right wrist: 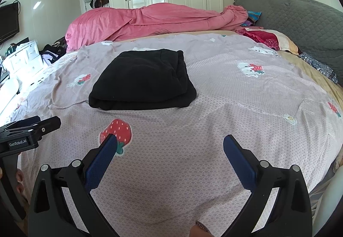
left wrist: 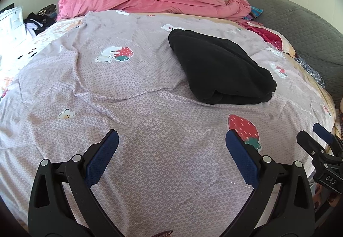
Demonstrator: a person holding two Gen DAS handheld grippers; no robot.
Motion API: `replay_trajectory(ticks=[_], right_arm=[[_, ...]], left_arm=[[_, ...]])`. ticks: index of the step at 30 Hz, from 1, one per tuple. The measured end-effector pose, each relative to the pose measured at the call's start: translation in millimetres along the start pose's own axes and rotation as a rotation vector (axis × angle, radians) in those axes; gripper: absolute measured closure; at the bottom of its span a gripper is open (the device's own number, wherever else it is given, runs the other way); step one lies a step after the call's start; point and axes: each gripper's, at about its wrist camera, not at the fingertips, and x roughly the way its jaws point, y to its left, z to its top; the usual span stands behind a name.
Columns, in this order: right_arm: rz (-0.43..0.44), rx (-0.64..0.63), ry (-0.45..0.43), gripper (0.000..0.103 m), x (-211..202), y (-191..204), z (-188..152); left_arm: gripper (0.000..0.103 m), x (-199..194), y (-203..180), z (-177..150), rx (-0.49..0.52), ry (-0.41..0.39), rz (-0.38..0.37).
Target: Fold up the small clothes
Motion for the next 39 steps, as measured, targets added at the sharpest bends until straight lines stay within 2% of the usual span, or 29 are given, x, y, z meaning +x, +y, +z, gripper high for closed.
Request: replay_trajectory(ticks=[39], right_arm=[[-0.021,0.004,0.008,0.004,-1.9,-6.9,-2.1]], left_arm=[[0.009,-1.4,1.3,-0.4,0.005,0.002,0.008]])
